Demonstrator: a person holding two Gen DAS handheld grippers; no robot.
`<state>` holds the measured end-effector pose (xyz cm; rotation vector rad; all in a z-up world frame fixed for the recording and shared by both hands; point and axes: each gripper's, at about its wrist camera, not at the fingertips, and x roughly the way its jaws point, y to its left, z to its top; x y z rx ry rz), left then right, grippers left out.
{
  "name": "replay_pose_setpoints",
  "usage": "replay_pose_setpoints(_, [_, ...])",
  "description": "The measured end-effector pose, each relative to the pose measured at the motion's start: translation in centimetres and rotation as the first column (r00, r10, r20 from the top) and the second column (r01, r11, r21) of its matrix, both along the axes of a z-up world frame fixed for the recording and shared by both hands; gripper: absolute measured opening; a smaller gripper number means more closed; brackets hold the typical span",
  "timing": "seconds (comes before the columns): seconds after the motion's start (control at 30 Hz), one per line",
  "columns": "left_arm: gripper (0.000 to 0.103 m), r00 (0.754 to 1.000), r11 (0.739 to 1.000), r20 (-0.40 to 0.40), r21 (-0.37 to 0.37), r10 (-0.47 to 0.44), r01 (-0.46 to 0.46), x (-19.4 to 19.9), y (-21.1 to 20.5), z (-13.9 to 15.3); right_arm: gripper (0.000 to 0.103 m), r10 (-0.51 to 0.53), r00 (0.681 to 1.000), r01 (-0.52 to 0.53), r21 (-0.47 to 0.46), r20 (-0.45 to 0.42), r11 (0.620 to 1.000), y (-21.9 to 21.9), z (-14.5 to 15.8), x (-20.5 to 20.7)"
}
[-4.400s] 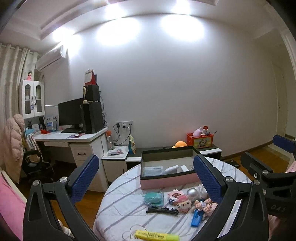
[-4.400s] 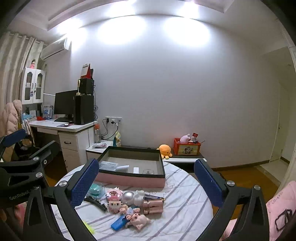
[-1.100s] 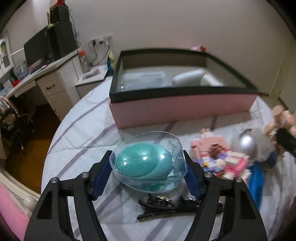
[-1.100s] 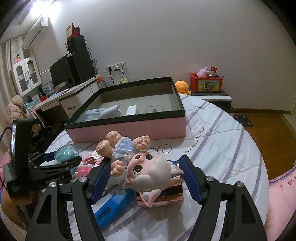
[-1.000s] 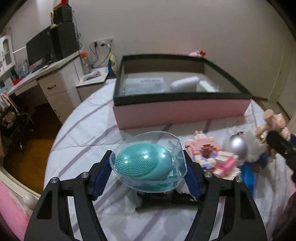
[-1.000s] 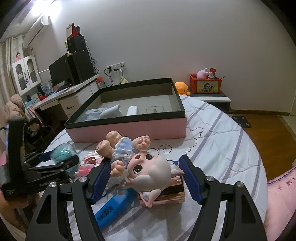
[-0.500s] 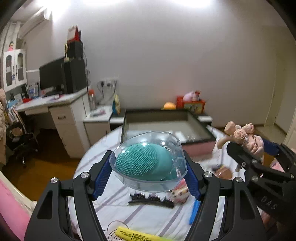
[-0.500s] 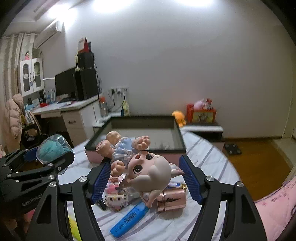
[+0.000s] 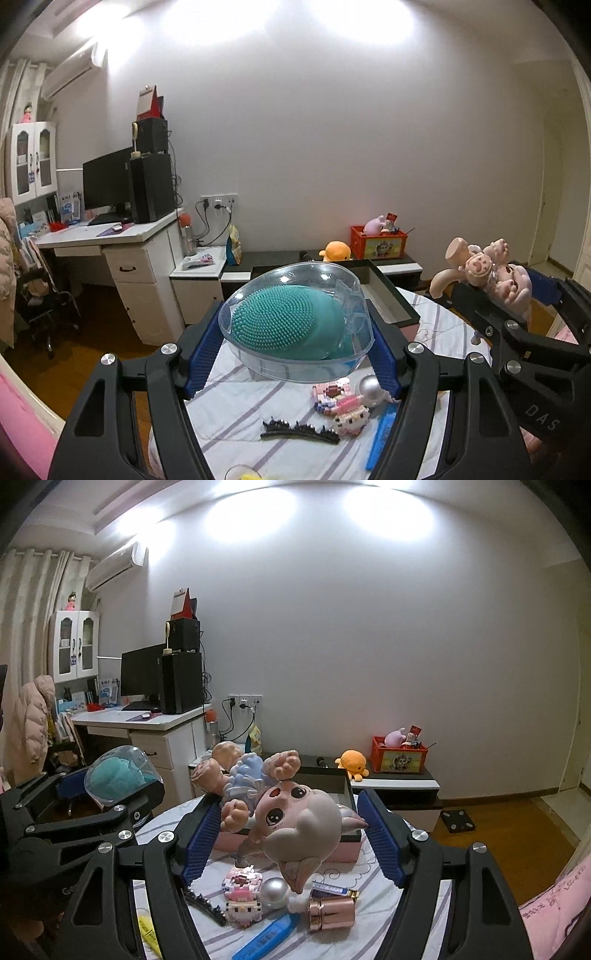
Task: Organize rigid objects
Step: 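Carry brush case and pig doll into the pink box and open both tools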
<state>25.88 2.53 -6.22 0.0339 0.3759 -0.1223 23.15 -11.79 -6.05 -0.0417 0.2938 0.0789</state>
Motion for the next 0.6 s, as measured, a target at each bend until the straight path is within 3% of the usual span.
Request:
replay_pose_setpoints(0.17, [0.072, 0.999, 1.0, -0.033, 0.023, -0.011, 0.012, 4.8, -0.7, -0.7, 0.075, 0.011, 0.999, -0.011, 0.005, -0.035, 1.0, -0.4, -0.1, 4.0])
replay_pose_setpoints(0.37, [0.072, 0.995, 0.997, -0.103, 0.07, -0.015, 0.022, 13.2, -1.3, -2.1, 0.074, 0.043, 0.994, -0.042, 0.01, -0.1, 0.999, -1.0, -1.0, 11.4])
replay_pose_setpoints(0.47, [0.072, 0.981, 0.998, -0.187, 0.026, -0.046, 0.052, 18.0, -0.9, -3.3, 0.074, 0.04, 0.99, -0.043, -0.017, -0.137, 0.999, -0.9, -1.6, 15.2])
replay_pose_setpoints(0.6, [0.072, 0.955, 0.995, -0.293, 0.059, -0.054, 0.075, 23.7, -1.2, -5.7, 0.074, 0.043, 0.977, -0.053, -0.045, -0.211, 0.998, -0.9, -3.2, 20.3])
